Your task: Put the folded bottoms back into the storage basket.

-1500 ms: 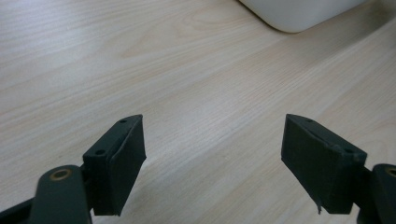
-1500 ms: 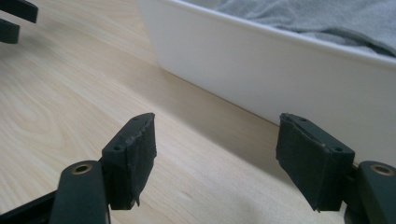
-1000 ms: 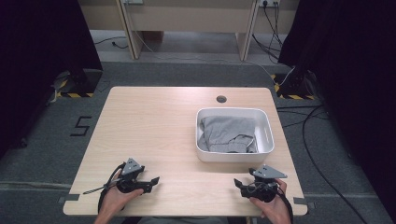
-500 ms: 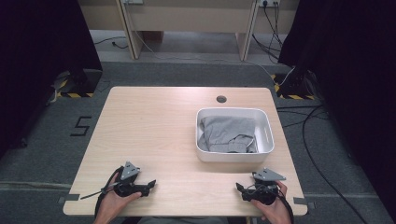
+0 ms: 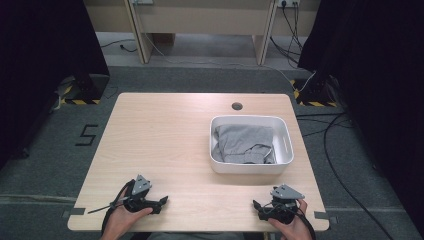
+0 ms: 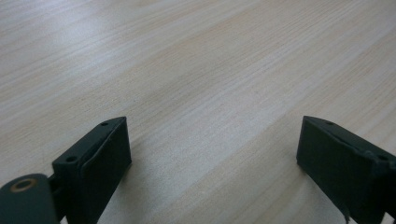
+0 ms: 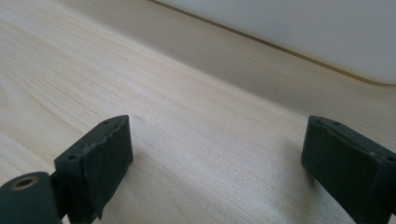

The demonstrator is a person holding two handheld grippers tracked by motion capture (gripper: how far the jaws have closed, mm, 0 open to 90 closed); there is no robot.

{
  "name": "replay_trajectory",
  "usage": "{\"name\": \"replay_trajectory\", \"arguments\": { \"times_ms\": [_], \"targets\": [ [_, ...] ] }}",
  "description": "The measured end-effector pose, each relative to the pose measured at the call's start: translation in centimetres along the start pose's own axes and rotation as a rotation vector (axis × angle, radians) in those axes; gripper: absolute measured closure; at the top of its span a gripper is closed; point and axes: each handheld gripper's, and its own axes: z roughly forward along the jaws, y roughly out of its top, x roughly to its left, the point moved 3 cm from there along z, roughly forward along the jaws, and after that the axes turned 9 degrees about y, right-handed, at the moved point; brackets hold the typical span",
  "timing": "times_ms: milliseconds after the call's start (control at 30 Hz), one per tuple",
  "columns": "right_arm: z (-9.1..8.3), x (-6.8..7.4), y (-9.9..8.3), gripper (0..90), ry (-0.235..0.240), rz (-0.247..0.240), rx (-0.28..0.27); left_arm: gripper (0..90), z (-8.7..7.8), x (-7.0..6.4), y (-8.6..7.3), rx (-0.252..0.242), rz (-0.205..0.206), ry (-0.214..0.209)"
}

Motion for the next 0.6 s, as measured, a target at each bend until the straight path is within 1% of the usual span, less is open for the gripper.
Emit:
{"name": "replay_trajectory", "arguments": {
  "times_ms": [600],
  "targets": [
    [0.07, -0.04, 0.04, 8.6, 0.002, 0.0, 0.0, 8.2, 0.1, 0.12, 0.08, 0.003, -0.012, 0.013]
  ]
}}
